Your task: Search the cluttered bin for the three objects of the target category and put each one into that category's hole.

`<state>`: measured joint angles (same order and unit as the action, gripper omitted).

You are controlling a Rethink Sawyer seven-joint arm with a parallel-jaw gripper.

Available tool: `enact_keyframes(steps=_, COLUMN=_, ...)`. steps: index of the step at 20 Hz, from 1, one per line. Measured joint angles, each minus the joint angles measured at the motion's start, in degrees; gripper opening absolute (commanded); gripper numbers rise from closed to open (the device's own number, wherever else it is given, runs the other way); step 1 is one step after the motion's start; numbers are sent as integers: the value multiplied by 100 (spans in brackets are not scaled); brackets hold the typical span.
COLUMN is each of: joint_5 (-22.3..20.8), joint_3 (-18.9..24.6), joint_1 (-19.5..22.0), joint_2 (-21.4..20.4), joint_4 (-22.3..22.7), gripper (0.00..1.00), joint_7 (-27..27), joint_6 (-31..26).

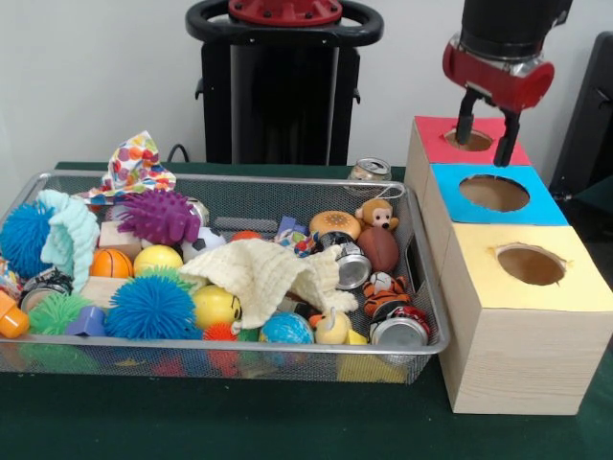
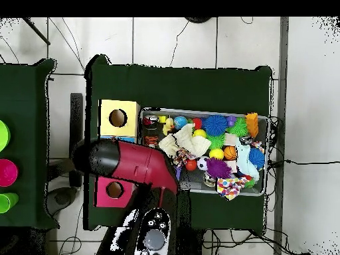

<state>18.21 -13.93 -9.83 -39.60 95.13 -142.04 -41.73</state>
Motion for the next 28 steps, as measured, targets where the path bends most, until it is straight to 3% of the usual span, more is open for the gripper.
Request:
enact_keyframes(steps=11, joint_5=-295, joint_3=-126, joint_1=209, joint_2=-459, joint_4=-693, gripper=100, joint_7=0, joint_6=-1003)
enact_keyframes(steps=28, joint_5=-784, joint_3=-128, joint_1=321, joint_2=-444, joint_4=-862, gripper=100, joint_7=0, joint_6=-1012)
